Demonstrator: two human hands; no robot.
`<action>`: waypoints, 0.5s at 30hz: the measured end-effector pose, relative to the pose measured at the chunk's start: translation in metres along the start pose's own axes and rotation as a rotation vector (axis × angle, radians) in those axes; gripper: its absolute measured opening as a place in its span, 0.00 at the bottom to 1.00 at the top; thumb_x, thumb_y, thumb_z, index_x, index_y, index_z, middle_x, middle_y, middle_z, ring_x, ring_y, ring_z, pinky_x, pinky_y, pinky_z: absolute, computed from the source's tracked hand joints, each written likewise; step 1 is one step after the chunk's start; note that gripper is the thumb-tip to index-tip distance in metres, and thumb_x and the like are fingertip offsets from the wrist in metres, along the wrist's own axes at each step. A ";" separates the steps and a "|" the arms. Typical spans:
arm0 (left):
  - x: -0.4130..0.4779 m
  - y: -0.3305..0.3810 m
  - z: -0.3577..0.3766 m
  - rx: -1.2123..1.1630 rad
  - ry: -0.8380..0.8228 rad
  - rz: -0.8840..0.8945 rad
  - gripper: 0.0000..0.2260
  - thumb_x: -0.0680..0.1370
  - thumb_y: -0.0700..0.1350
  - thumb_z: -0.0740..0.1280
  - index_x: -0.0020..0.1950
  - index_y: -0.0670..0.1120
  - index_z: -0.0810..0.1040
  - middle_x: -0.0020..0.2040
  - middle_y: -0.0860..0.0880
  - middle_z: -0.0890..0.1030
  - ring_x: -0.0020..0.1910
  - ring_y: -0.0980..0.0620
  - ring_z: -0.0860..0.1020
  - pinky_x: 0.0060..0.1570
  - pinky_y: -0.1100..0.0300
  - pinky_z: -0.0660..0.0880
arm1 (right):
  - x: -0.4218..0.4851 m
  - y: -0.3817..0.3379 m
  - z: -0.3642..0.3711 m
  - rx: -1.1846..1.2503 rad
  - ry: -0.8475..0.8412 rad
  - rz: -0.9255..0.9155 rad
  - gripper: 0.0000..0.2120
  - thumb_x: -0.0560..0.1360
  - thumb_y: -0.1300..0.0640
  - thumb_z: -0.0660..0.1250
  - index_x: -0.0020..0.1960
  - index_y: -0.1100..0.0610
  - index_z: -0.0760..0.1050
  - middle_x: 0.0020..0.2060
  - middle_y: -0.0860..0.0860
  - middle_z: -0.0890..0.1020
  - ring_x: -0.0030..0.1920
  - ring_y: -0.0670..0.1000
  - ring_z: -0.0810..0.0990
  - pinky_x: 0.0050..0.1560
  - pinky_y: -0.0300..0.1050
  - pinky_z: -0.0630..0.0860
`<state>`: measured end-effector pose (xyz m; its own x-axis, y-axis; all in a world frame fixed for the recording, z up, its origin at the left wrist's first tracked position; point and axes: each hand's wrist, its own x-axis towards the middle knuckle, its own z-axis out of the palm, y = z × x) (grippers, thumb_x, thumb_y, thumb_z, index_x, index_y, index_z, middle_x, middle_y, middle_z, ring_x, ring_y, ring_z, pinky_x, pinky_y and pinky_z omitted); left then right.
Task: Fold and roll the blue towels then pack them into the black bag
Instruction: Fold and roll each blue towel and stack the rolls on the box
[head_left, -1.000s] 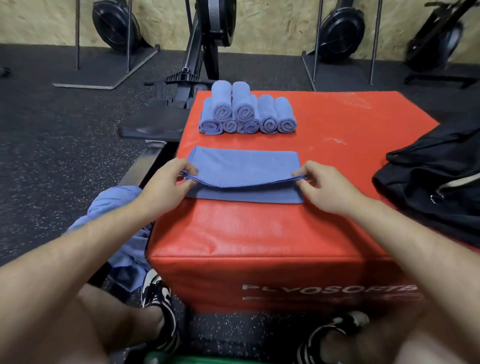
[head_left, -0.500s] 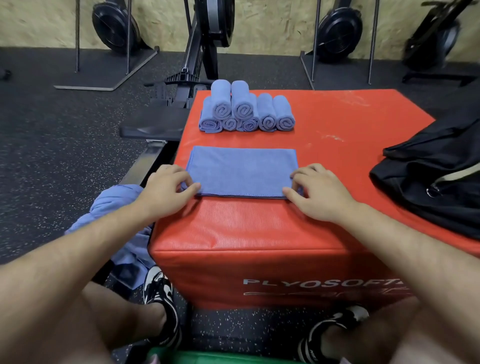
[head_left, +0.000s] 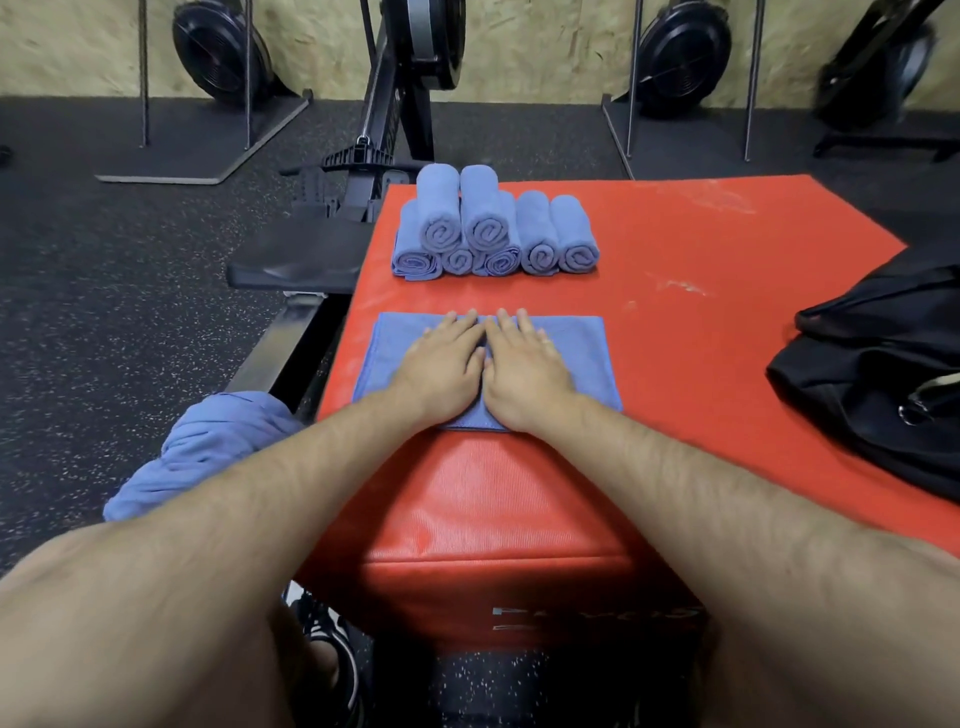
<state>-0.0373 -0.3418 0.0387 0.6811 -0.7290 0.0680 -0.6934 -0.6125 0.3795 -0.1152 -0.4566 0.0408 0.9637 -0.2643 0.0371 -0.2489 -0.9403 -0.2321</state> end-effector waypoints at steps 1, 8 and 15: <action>0.002 -0.002 0.001 0.017 -0.021 -0.009 0.23 0.85 0.48 0.53 0.81 0.48 0.59 0.82 0.48 0.57 0.81 0.47 0.52 0.78 0.47 0.50 | 0.003 0.001 0.002 0.007 -0.017 0.007 0.27 0.84 0.52 0.50 0.81 0.56 0.51 0.81 0.54 0.53 0.81 0.56 0.46 0.79 0.56 0.48; 0.002 -0.034 -0.001 0.104 -0.035 -0.147 0.27 0.84 0.59 0.51 0.82 0.52 0.55 0.82 0.51 0.51 0.81 0.47 0.47 0.79 0.48 0.44 | 0.000 0.022 0.003 -0.012 -0.066 0.100 0.30 0.83 0.41 0.46 0.82 0.50 0.50 0.81 0.53 0.47 0.81 0.55 0.42 0.79 0.56 0.40; -0.005 -0.062 -0.016 0.114 -0.049 -0.248 0.33 0.83 0.63 0.49 0.83 0.47 0.49 0.83 0.50 0.46 0.81 0.51 0.44 0.79 0.49 0.44 | -0.006 0.066 -0.008 0.007 -0.060 0.280 0.33 0.82 0.36 0.45 0.82 0.49 0.47 0.81 0.55 0.42 0.80 0.54 0.39 0.79 0.52 0.40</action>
<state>0.0062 -0.2948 0.0298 0.8229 -0.5649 -0.0600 -0.5310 -0.8024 0.2723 -0.1385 -0.5185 0.0336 0.8615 -0.5002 -0.0870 -0.5058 -0.8310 -0.2316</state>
